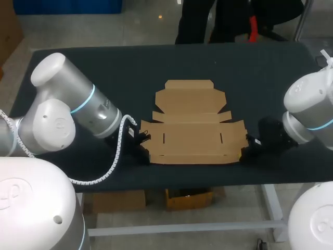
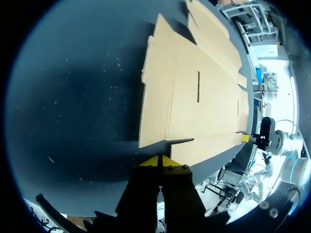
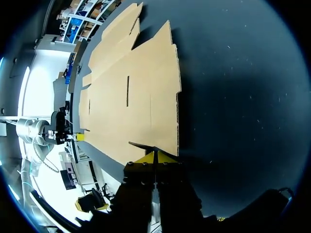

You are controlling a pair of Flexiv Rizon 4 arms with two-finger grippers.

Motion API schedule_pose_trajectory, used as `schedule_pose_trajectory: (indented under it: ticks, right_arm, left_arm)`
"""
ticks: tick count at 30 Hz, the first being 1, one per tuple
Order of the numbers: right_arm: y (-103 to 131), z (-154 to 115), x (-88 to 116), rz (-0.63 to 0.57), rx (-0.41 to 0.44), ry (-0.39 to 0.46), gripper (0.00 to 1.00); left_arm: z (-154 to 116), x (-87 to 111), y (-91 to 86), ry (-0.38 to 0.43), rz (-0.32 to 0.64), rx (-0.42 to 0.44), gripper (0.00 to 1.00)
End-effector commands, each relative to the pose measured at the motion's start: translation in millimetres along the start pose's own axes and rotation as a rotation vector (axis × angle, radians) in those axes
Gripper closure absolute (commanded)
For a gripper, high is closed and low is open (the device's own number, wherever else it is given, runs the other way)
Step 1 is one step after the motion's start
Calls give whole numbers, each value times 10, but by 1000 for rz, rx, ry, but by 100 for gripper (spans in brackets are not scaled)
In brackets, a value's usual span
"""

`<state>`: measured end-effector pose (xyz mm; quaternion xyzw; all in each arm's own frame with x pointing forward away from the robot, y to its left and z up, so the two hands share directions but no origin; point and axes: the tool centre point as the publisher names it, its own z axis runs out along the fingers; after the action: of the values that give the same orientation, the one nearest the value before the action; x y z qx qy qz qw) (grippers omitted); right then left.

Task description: Assemble the packaging by folding the flat box into shape, placing the metal phone stand inside, and closing the box properly

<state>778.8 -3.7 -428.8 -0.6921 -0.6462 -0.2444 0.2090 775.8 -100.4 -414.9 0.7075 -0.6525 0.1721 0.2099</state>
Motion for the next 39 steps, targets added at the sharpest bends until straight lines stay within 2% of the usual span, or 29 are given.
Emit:
schedule_pose_trajectory:
  ticks: [1,39]
  right_arm:
    - [1,-23,4,-2,2,6,100]
    - [-22,-49,133,-27,-10,-6,100]
  left_arm:
    - [13,31,12,-5,5,3,100]
    - [-58,169,55,-6,58,24,100]
